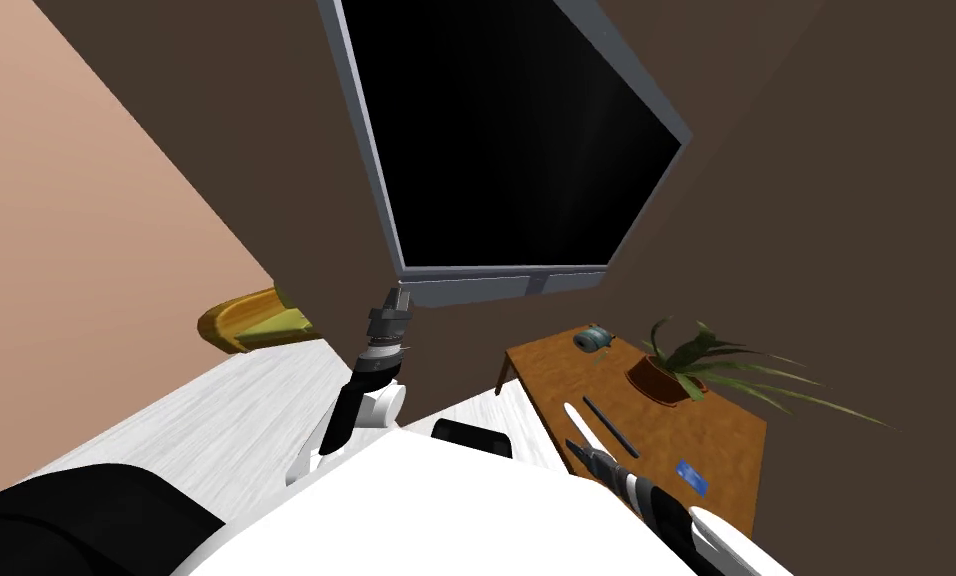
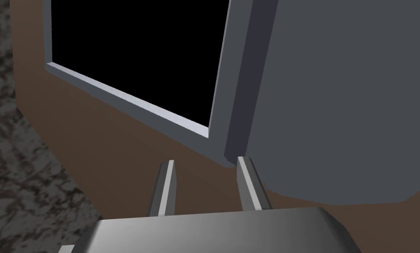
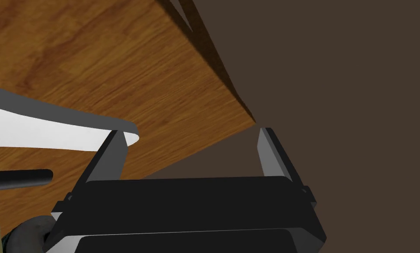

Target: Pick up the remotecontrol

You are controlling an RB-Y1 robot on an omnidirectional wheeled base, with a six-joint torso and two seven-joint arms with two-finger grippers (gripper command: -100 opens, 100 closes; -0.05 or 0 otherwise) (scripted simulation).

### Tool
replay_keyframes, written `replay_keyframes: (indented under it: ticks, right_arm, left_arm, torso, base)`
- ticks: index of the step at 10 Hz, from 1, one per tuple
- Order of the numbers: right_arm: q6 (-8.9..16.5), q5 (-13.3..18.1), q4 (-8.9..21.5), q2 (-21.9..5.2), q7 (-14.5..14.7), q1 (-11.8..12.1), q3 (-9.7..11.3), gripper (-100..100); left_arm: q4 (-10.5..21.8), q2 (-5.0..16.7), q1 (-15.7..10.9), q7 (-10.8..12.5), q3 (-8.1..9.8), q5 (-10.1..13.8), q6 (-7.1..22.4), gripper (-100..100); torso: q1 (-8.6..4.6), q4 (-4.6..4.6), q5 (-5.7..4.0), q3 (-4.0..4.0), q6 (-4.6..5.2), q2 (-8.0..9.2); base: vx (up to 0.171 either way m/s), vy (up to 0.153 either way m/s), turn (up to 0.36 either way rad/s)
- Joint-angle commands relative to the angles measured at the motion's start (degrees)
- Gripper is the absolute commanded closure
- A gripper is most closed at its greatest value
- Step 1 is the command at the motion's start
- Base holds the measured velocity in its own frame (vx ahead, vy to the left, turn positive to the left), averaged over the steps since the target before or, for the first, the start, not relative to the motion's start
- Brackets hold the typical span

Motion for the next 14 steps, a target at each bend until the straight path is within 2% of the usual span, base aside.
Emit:
replay_keyframes:
  ticks: [1, 2, 4, 5, 6, 7, 11, 12, 14]
  right_arm:
    - [-0.3, 0.6, 2.9, -0.3, 0.2, -0.7, 0.5, -100]
    - [-0.2, 1.7, 4.5, -1.8, 0.2, -0.6, 1.5, -100]
    - [-0.2, 1.7, 5.5, -1.8, 0.2, -0.6, 1.5, -100]
    - [-0.1, 2.8, 7.6, -3.1, 0.1, -0.5, 2.5, -100]
    - [-0.1, 2.8, 7.0, -3.1, 0.1, -0.5, 2.5, -100]
    - [-0.1, 2.8, 7.9, -3.1, 0.1, -0.5, 2.5, -100]
    - [0.4, 6.1, 15.9, -6.5, 0.2, 0.4, 6.1, -100]
    - [0.4, 6.1, 15.9, -6.5, 0.2, 0.4, 6.1, -100]
    - [0.5, 7.3, 18.9, -7.0, 0.2, 1.0, 7.7, -100]
  left_arm:
    - [0.0, 0.0, 0.0, 0.0, 0.0, 0.0, 0.0, 0]
    - [0.0, 0.0, 0.0, 0.0, 0.01, 0.0, 0.0, 0]
    - [0.0, 0.0, 0.0, 0.0, 0.01, 0.0, 0.0, 0]
    - [0.0, 0.0, 0.0, 0.0, 0.01, 0.0, 0.0, 0]
    - [0.0, 0.0, 0.0, 0.0, 0.0, 0.0, 0.0, 0]
    - [0.0, 0.0, 0.0, 0.0, 0.01, 0.0, 0.0, 0]
    - [0.0, 0.0, 0.0, 0.0, 0.01, 0.0, 0.0, 0]
    - [0.0, 0.0, 0.0, 0.0, 0.01, 0.0, 0.0, 0]
    - [0.0, 0.0, 0.0, 0.0, 0.01, 0.0, 0.0, 0]
  torso:
    - [0.0, 0.0, 0.0, 0.0, 0.0, 0.0]
    - [-0.03, -0.01, -0.03, 0.0, 0.11, 0.01]
    - [0.01, -0.01, -0.02, -0.01, 0.08, -0.01]
    - [0.02, -0.01, -0.02, 0.0, 0.12, 0.02]
    - [0.06, 0.0, 0.01, 0.0, 0.03, 0.0]
    - [0.04, -0.01, -0.01, 0.0, 0.1, 0.0]
    - [0.04, -0.01, 0.0, -0.03, 0.04, -0.06]
    - [0.05, -0.02, 0.0, -0.03, 0.11, -0.05]
    - [0.07, -0.01, -0.01, -0.02, 0.08, -0.03]
  base:
    - [0.008, -0.017, 0.153]
    - [0.009, -0.002, 0.252]
    - [0.004, -0.003, 0.099]
    - [0.004, 0.009, 0.296]
    - [0.006, -0.002, 0.186]
    - [0.0, 0.0, 0.0]
    - [0.013, 0.006, 0.398]
    - [0.015, 0.002, 0.08]
    - [0.012, 0.009, 0.246]
